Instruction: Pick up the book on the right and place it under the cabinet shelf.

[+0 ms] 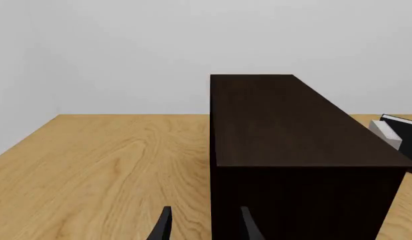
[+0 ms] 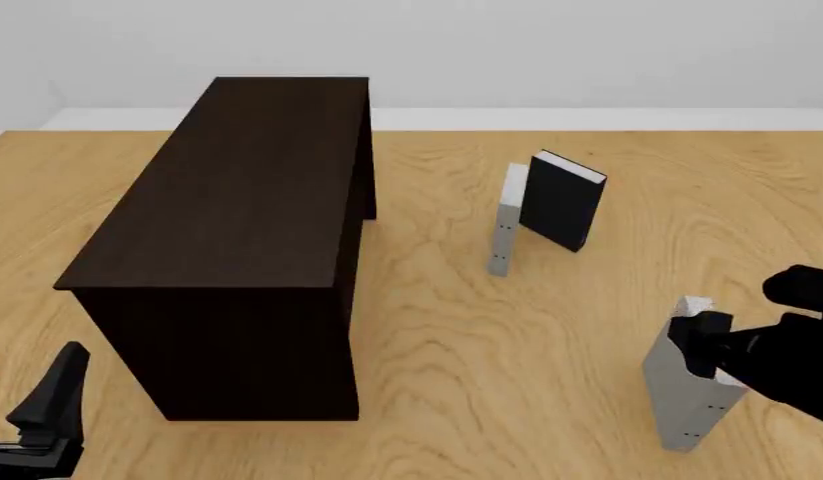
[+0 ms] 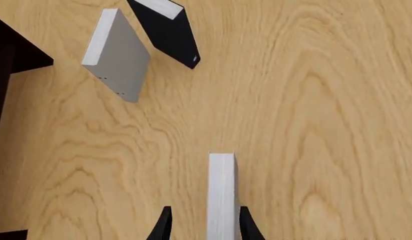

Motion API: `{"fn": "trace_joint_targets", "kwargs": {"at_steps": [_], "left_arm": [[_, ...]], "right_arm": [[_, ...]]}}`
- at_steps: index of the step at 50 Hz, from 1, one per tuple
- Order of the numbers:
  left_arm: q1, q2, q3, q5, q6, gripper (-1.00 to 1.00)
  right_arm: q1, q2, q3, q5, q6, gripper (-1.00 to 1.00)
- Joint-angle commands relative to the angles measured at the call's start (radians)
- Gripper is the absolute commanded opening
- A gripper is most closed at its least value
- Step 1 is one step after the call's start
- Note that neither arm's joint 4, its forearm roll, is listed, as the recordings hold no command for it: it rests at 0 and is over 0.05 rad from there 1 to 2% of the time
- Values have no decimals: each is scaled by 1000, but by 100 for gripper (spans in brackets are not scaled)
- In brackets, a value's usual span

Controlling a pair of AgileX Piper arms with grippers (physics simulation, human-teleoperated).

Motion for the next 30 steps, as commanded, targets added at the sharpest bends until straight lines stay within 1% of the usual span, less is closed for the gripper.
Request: {"fn": "trace_joint_targets", "kwargs": {"at_steps": [1,11,26,30], "left_arm": [[0,0,0,0,0,100],[0,0,0,0,0,100],[0,0,0,0,0,100],[0,0,0,0,0,100]], "right_arm": [[-5,40,55,-63,1,100],[-6,67,93,-105,11,100],[-18,82,100,-118,-3,100],[-22,98,115,-137,-7,100]]}}
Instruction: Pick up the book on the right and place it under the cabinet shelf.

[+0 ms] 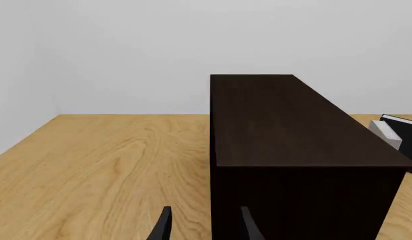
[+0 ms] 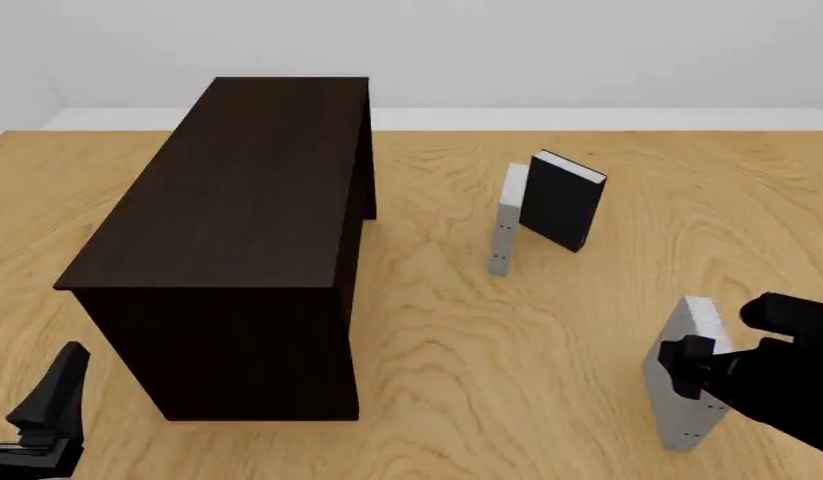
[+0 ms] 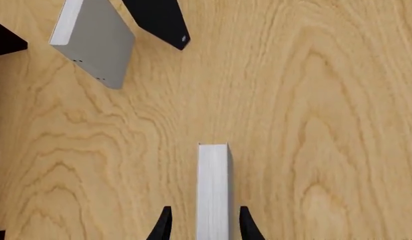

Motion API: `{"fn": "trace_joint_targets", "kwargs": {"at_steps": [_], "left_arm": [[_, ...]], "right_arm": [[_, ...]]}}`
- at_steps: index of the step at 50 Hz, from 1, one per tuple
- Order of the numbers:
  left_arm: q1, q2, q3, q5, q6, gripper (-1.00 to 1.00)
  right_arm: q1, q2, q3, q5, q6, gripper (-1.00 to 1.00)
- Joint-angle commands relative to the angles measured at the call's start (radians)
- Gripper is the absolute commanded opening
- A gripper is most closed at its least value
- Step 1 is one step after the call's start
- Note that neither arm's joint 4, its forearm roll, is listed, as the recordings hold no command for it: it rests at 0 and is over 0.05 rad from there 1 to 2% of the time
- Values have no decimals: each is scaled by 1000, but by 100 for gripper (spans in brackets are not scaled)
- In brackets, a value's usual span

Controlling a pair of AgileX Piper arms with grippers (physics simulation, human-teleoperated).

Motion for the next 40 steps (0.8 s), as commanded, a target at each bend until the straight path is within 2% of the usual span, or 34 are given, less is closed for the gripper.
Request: {"fn": "trace_joint_targets", "kwargs": {"at_steps": [1,4,5,15,26,39,40], "left_arm": [[0,0,0,0,0,100],[0,0,0,0,0,100],[0,0,0,0,0,100],[0,0,0,0,0,100],[0,0,0,0,0,100],[0,0,0,0,0,100],[0,0,0,0,0,100]], "right_arm": [[-4,24,27,-33,1,100],[-7,30,34,-43,2,100],[-7,30,35,-43,3,-100],[-11,9,8,-8,-6,-100],[23,-36,-55,50,-6,-100],[98,-108,-158,112,44,-100],[115,-120,-163,115,61,-100]]}}
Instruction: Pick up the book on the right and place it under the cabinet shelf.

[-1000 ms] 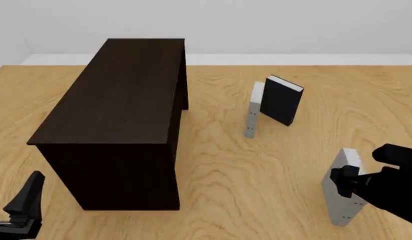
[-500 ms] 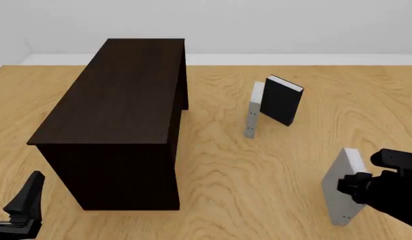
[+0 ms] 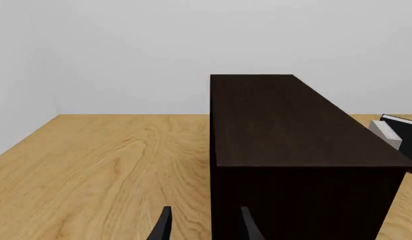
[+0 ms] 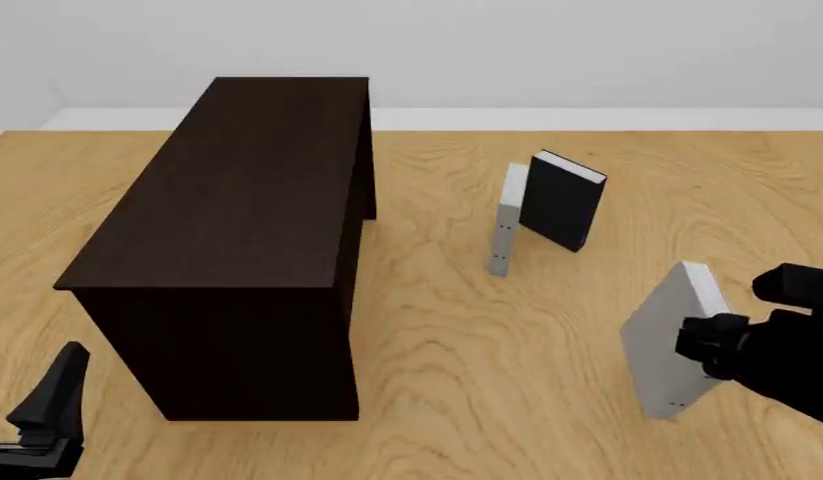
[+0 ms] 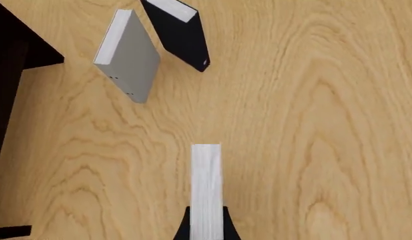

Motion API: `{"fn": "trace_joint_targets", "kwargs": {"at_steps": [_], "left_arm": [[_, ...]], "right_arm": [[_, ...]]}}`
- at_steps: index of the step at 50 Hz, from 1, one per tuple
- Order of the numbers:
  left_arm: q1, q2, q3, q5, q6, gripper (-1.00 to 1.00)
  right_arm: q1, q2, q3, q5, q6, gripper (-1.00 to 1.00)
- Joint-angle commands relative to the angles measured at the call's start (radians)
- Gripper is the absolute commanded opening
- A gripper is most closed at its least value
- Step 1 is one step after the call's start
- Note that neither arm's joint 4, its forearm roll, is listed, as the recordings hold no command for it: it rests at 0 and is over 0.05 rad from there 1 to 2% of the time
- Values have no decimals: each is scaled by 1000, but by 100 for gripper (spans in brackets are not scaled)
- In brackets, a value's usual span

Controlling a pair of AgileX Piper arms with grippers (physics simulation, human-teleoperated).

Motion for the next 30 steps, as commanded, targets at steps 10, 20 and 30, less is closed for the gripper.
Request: {"fn": "trace_joint_targets", "kwargs": {"at_steps": [10,20,30], "left_arm": [[0,0,0,0,0,100],[0,0,0,0,0,100],[0,0,0,0,0,100]], "right_arm": [[130,-80,-102,3,126,-100],[210,-56,-92,-97,195,-100],[260,-63,-61,-203,289,-100]]}}
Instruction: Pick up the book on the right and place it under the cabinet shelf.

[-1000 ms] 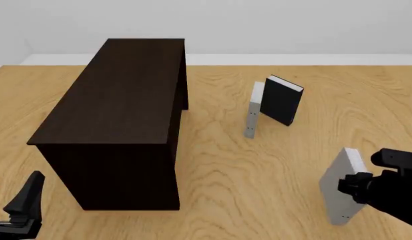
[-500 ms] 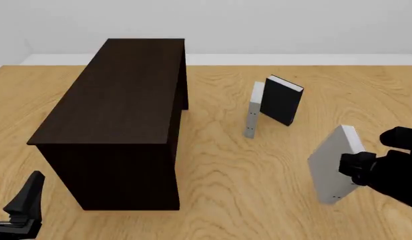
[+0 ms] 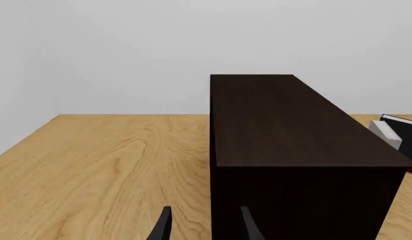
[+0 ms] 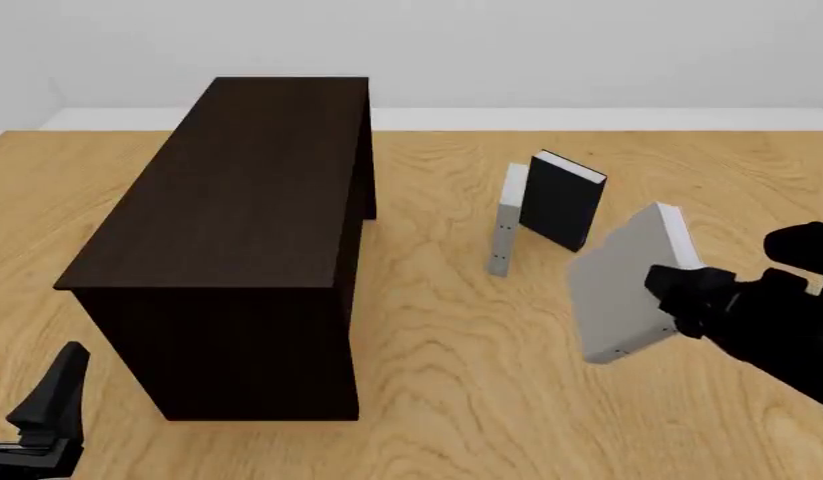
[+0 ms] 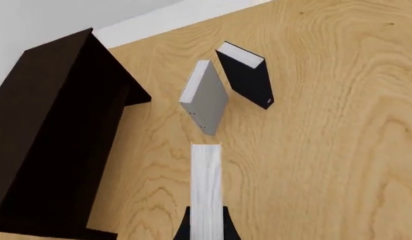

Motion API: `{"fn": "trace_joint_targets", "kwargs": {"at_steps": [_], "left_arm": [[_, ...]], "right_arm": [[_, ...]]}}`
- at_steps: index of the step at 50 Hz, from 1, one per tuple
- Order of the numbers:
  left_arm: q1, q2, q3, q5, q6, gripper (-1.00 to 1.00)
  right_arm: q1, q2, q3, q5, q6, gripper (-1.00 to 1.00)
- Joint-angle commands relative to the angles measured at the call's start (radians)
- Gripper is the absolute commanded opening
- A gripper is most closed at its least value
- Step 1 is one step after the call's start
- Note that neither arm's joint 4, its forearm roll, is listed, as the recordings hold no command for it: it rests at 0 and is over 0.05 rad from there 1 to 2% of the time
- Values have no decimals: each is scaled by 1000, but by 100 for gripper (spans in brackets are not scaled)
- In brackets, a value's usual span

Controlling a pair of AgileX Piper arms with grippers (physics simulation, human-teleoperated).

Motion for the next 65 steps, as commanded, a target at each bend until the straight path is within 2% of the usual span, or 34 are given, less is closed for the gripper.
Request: {"fn": "trace_joint_targets", "kwargs": {"at_steps": [1,6,15,19,32,51,60,63,65], "left_arm": [[0,0,0,0,0,100],[0,0,0,0,0,100],[0,0,0,0,0,100],[0,0,0,0,0,100],[0,0,0,0,0,100],[0,0,0,0,0,100],[0,0,0,0,0,100],[0,0,0,0,0,100],[0,0,0,0,0,100]], "right_arm": [[59,-8,8,-121,105,-100],[87,-7,38,-183,163,-100],[125,38,75,-289,212,-100],[154,54,95,-344,251,-100],[202,122,103,-477,294,-100],[275,363,114,-736,339,-100],[289,466,96,-815,343,-100],[286,497,96,-856,354,-100],[290,516,110,-905,380,-100]]}}
